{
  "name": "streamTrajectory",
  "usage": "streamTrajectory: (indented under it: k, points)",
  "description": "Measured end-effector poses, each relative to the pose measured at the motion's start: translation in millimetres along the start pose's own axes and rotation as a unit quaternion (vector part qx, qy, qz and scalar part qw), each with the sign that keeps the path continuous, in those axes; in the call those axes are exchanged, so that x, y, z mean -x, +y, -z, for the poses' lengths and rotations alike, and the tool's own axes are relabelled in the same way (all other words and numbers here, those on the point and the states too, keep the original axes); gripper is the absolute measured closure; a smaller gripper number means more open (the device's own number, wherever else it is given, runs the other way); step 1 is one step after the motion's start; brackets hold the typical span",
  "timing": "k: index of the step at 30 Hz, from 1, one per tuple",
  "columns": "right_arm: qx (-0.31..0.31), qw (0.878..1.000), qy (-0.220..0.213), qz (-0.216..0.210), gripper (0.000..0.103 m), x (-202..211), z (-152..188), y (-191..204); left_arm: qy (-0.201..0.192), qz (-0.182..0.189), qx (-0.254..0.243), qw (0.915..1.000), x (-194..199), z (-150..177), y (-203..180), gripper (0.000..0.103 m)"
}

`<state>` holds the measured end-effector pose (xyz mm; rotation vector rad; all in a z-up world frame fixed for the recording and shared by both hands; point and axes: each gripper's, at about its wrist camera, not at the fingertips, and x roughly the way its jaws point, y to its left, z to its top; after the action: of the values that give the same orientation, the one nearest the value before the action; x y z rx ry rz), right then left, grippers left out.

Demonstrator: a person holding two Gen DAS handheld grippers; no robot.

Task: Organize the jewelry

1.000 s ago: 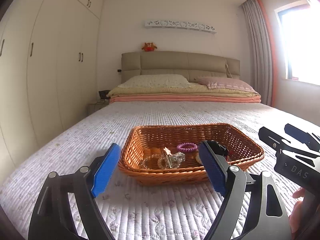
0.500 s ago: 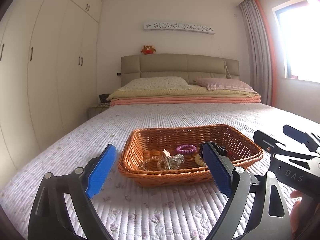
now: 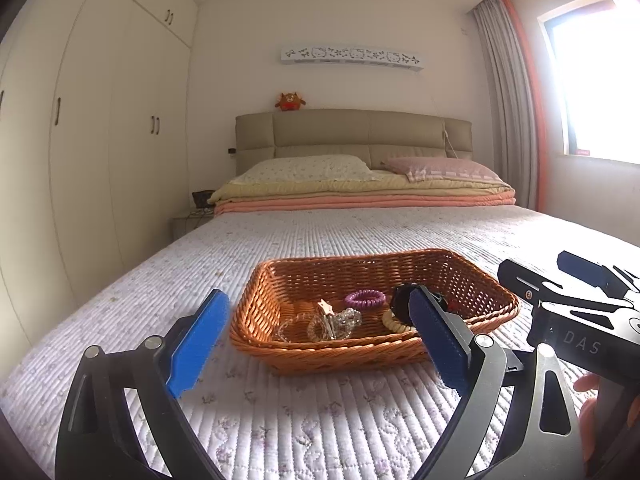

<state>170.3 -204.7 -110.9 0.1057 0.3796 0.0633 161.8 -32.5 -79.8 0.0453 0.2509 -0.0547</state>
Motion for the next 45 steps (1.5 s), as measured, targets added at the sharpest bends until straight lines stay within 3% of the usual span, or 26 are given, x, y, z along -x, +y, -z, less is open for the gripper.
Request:
streamTrajectory:
  k: [22,45]
  points:
    - [-0.027,1.000,0.013,-0.009,0.015,-6,-1,-12,0.000,0.006,0.003,1.0000,3,-1,-1,0.014]
    - [-0.006,1.000,0.013,-0.003,0.015,-5,0,-6,0.011,0.011,0.013,0.9998,-1,-1,3,0.014]
